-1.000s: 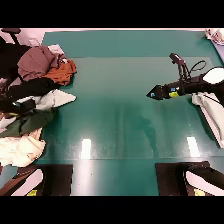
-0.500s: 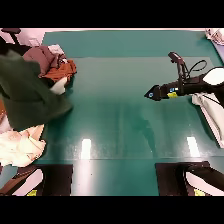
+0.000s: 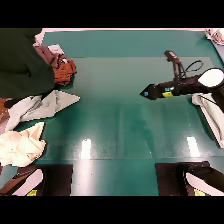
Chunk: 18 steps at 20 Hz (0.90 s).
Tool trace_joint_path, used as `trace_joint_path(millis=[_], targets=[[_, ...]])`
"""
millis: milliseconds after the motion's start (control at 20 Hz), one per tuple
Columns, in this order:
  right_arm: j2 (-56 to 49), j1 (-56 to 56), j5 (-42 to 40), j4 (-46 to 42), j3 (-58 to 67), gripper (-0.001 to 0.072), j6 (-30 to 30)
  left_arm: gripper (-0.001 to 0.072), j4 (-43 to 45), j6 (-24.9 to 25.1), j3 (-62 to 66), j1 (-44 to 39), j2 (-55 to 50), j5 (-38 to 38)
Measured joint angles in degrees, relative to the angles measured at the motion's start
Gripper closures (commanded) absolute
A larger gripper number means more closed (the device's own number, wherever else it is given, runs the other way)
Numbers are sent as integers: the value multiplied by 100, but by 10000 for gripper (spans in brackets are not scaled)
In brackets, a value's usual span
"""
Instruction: Fold the shirts.
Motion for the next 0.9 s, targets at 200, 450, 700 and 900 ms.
trace_joint_path(millis=[200, 450, 700, 900], targets=[[811, -678, -243, 7, 0, 274, 210, 678, -664, 107, 39, -295, -28, 160], [1845, -2194, -529, -2, 0, 274, 291, 678, -380, 98, 37, -1705, -195, 337], [2201, -3224, -625, -28, 0, 274, 245, 678, 1084, -472, 24, -3394, -815, 492], [1956, -3036, -643, -70, 0, 274, 101, 678, 1685, -824, 24, -4463, -1690, 699]])
